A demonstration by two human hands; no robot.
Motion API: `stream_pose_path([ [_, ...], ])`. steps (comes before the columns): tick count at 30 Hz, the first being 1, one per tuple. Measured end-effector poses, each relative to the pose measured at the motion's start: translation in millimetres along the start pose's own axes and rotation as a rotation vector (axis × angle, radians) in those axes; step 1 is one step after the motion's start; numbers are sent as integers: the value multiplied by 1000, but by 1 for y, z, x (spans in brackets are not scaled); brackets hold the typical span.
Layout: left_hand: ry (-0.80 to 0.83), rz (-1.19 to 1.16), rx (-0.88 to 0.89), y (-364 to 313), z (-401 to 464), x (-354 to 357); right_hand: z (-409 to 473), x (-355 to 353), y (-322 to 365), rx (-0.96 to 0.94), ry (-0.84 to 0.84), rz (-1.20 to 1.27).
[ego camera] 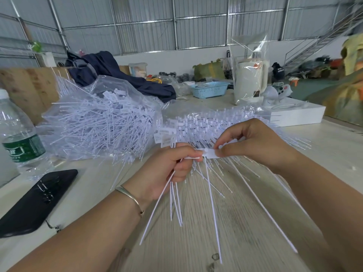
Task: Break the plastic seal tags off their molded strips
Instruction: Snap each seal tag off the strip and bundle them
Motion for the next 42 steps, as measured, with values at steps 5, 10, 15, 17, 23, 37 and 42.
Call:
stream_pose_path([
  [5, 46, 50, -25, -1, -1, 4, -1, 3, -1, 11, 70, -66],
  [10, 37, 224, -72, 5, 2, -3, 0, 6, -5, 25, 130, -139],
  [15, 186, 289, -176, 14, -2, 3, -1, 12, -11, 55, 249, -193],
  [17, 222, 265, -192, 15, -3, 3, -2, 15, -12, 67, 297, -159],
  [23, 359, 156, -204, 14, -9, 9, 1, 0, -18, 70, 295, -100],
  [37, -77, -70, -164, 17, 1, -13, 18, -21, -48, 126, -39, 232],
  [42, -129, -72, -183, 22, 0, -16, 17, -10, -45, 110, 29, 255],
])
Point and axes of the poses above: each hand's wrist, its own z-axis towards the middle knuckle, its own x-axis out of the palm, y = z × x, the point moved 6 cm from there along z, towards the middle knuckle, and after that the axes turned 6 degrees about x, right-handed, at the moved point
